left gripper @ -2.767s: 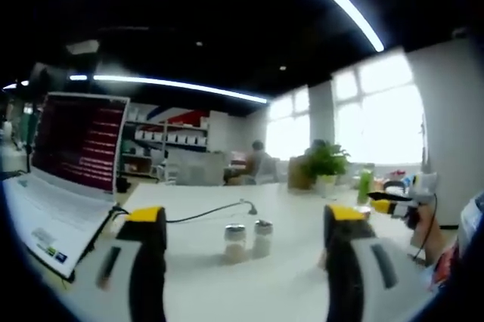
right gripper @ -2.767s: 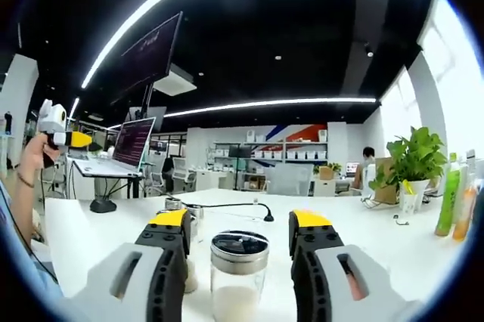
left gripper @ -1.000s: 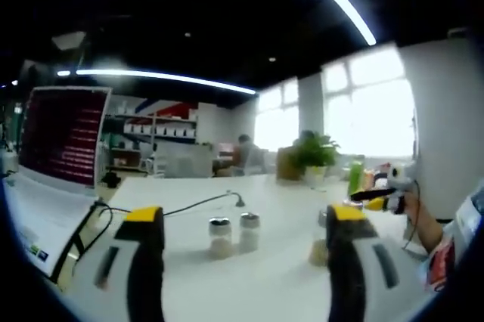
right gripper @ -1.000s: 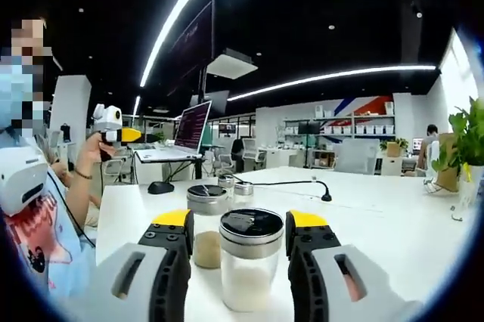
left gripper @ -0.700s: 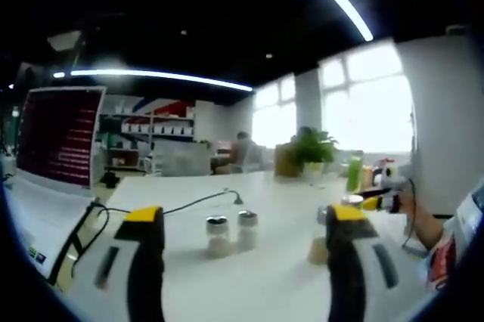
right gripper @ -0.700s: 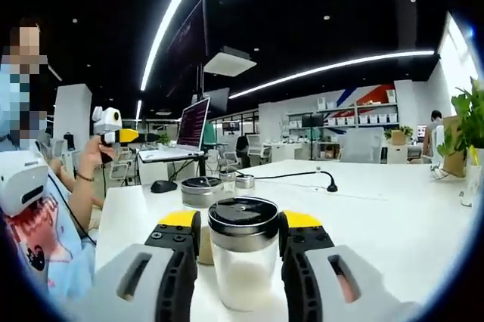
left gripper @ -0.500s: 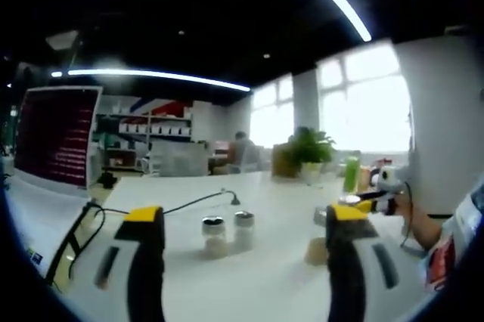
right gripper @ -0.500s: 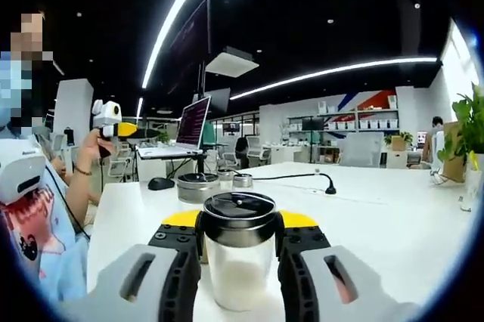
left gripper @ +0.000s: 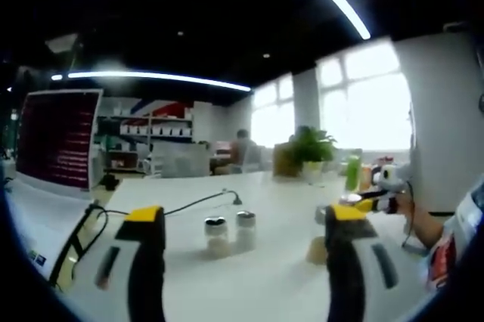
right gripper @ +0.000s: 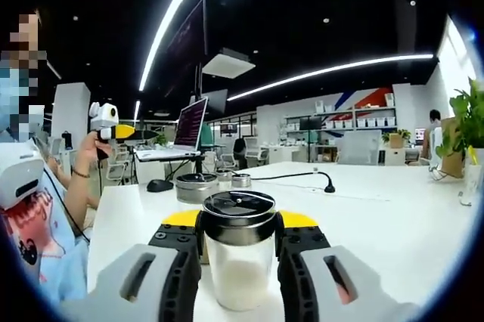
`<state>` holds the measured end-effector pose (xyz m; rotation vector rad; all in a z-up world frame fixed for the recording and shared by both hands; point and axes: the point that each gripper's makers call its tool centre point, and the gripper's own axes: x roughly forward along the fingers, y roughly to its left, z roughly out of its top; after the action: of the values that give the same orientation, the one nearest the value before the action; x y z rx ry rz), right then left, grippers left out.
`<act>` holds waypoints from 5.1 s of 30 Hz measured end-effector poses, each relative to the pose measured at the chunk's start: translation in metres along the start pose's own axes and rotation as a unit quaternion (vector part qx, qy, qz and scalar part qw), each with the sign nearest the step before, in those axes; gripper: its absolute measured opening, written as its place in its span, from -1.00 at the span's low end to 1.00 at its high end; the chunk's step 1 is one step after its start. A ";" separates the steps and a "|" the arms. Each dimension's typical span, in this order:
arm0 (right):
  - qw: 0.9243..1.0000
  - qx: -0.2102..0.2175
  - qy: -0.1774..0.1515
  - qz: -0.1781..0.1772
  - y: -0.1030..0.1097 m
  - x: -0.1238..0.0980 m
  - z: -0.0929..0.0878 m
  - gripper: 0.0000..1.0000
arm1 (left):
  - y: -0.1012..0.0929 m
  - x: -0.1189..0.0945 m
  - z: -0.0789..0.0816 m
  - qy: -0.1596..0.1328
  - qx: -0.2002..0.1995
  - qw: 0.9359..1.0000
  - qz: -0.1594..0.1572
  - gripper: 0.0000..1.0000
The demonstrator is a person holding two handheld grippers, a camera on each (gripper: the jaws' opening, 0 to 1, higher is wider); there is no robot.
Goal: Rotate the seasoning bottle until the label or dispensing opening points toward the visible target arrow and the bottle remains upright within the marked orientation range
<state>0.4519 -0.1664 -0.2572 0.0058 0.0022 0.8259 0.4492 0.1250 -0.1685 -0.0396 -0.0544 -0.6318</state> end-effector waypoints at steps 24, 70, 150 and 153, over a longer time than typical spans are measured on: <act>0.999 0.000 0.011 -0.031 0.005 0.000 0.002 -0.27 | 0.025 -0.029 0.008 -0.022 -0.016 0.998 0.048 0.85; 0.988 0.020 -0.028 -0.150 0.001 -0.003 -0.005 -0.27 | 0.018 -0.020 -0.001 0.000 -0.010 0.999 0.044 0.84; 0.978 -0.050 -0.063 -0.194 0.043 -0.009 0.075 0.85 | 0.019 -0.018 -0.005 0.010 -0.003 0.999 0.045 0.80; 0.981 -0.070 -0.061 -0.169 0.050 -0.007 0.085 0.88 | 0.019 -0.018 -0.004 0.008 -0.004 0.999 0.046 0.80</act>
<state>0.4106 -0.1386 -0.1717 -0.0748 -0.1664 0.4830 0.4462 0.1509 -0.1739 -0.0449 -0.0343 -0.5402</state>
